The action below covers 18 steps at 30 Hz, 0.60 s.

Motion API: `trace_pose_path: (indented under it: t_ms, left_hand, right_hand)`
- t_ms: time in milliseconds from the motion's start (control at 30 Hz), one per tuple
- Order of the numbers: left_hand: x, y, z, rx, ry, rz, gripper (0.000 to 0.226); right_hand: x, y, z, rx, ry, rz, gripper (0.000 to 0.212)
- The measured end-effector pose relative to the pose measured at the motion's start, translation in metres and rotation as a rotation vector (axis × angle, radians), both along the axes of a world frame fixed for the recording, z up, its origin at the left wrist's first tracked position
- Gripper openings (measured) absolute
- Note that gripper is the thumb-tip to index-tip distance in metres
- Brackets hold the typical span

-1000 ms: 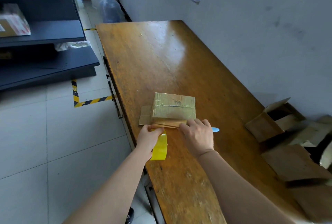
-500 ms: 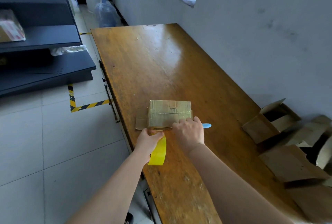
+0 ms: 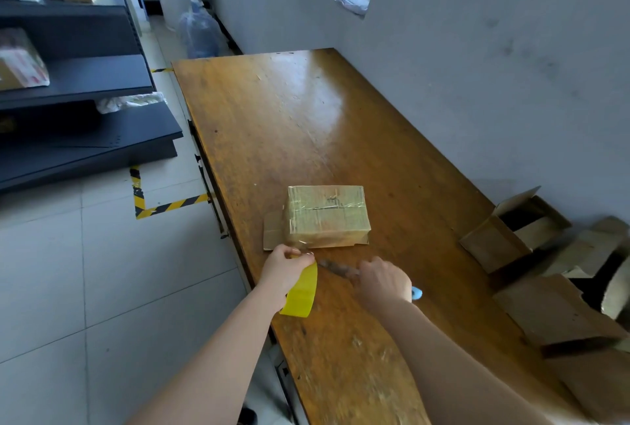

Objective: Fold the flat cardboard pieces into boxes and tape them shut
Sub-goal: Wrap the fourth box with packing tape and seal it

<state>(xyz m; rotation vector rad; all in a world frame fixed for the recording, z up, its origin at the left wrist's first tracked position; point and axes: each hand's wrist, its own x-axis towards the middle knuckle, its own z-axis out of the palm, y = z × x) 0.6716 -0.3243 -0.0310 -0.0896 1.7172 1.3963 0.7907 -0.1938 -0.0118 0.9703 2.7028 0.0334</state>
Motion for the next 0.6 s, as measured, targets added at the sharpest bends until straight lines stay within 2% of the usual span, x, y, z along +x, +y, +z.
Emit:
trace_pose_path:
  t_ms: [67, 133, 200, 233, 300, 367, 400, 500, 600]
  left_hand:
    - [0.000, 0.000, -0.001, 0.000, -0.001, -0.003, 0.035]
    - [0.000, -0.001, -0.002, -0.003, -0.005, -0.004, 0.034]
    - [-0.001, -0.003, -0.002, 0.001, -0.010, -0.005, 0.035]
    - [-0.001, -0.004, -0.002, 0.007, -0.011, -0.004, 0.035]
    - [-0.001, -0.005, -0.003, 0.021, -0.014, 0.006, 0.034]
    - [-0.001, -0.005, -0.004, 0.040, -0.014, 0.022, 0.031]
    - [-0.002, -0.005, -0.005, 0.048, -0.013, 0.030, 0.030]
    - [-0.003, -0.005, -0.008, 0.050, -0.007, 0.032, 0.030]
    - [-0.004, -0.006, -0.009, 0.044, -0.015, 0.035, 0.029]
  right_hand:
    - [0.012, 0.006, -0.009, -0.078, 0.056, -0.084, 0.026]
    - [0.023, 0.009, -0.016, -0.133, 0.074, -0.149, 0.019]
    - [0.028, 0.011, -0.021, -0.087, 0.063, -0.166, 0.013]
    - [0.028, 0.011, -0.021, -0.020, 0.087, -0.177, 0.018]
    - [0.018, 0.007, -0.014, 0.075, 0.305, -0.165, 0.030]
    - [-0.001, 0.002, -0.003, 0.158, 0.594, 0.015, 0.042]
    - [-0.014, -0.002, 0.002, 0.203, 0.667, 0.132, 0.051]
    - [-0.051, -0.014, 0.013, 0.184, 0.566, 0.350, 0.082]
    - [-0.073, -0.015, 0.011, 0.105, 0.414, 0.398, 0.094]
